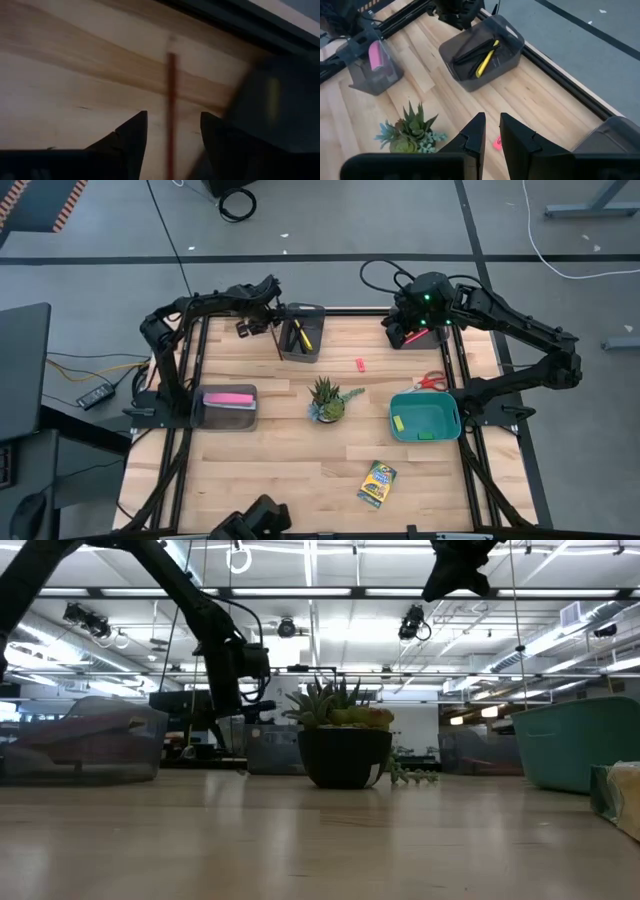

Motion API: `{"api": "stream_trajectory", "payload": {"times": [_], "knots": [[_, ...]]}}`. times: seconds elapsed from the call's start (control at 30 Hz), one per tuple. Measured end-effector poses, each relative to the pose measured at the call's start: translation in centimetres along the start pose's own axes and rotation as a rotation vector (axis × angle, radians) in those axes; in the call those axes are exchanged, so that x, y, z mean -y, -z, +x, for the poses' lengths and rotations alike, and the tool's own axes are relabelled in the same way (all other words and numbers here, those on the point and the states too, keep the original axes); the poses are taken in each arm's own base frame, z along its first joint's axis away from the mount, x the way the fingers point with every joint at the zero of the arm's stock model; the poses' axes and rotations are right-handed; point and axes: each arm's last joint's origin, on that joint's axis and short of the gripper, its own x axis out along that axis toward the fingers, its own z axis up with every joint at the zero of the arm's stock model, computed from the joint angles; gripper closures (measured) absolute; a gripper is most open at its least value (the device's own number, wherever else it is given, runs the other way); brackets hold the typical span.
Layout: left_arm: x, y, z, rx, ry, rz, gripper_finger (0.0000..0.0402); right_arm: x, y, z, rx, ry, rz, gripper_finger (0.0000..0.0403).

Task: Sort crayons/erasers/pens/pencils in bins
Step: Put the brown pencil into the right black bin

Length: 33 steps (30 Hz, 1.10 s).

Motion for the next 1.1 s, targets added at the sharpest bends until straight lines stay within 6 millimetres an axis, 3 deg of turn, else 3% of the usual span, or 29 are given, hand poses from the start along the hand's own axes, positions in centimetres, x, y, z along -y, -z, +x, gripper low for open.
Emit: {"api": "stream_trajectory", "payload": {"times": [0.33,0.67,0.97,1.1], "knots": [[1.2,1.7,-0.1,-0.012,0.049,0.098,0.0225,0.2,-0.1,0.0,0.028,0.065,0.026,0.0338],[1.0,2.1,-0.2,-0.042,0.027,0.106,0.0228,0.2,-0.2,0.0,0.034,0.062,-0.018,0.0338],[0.0,1.7,-2.7,-0.062,0.005,0.232,0.0230,0.0,-0.3,0.1,0.025,0.004,-0.075,0.0338],[-0.8,1.9,-4.6,-0.078,-0.019,0.363,0.0230,-0.5,-0.9,1.7,0.001,-0.122,-0.077,0.0338]]}}
